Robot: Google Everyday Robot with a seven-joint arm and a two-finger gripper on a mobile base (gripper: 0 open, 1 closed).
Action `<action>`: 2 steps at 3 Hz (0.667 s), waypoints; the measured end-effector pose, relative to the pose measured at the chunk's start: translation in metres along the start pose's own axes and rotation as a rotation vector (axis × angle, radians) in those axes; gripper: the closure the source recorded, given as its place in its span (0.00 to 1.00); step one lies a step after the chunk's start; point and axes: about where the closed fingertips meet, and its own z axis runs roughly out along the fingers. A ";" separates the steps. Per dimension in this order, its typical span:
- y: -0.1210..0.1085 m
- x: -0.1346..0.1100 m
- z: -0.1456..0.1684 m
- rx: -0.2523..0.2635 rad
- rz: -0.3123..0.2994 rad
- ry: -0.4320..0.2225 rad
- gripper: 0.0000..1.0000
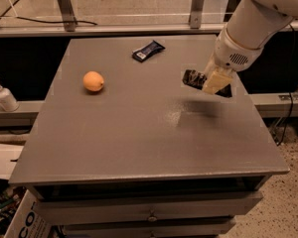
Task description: Move rxbar chocolate near rxbar blueberry
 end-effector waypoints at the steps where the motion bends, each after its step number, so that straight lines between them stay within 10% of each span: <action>1: -0.030 -0.004 0.000 0.050 0.010 -0.014 1.00; 2: -0.065 -0.013 0.007 0.070 0.017 -0.019 1.00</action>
Offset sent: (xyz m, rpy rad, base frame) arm 0.1115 0.0010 0.0160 0.0161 -0.0928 -0.0425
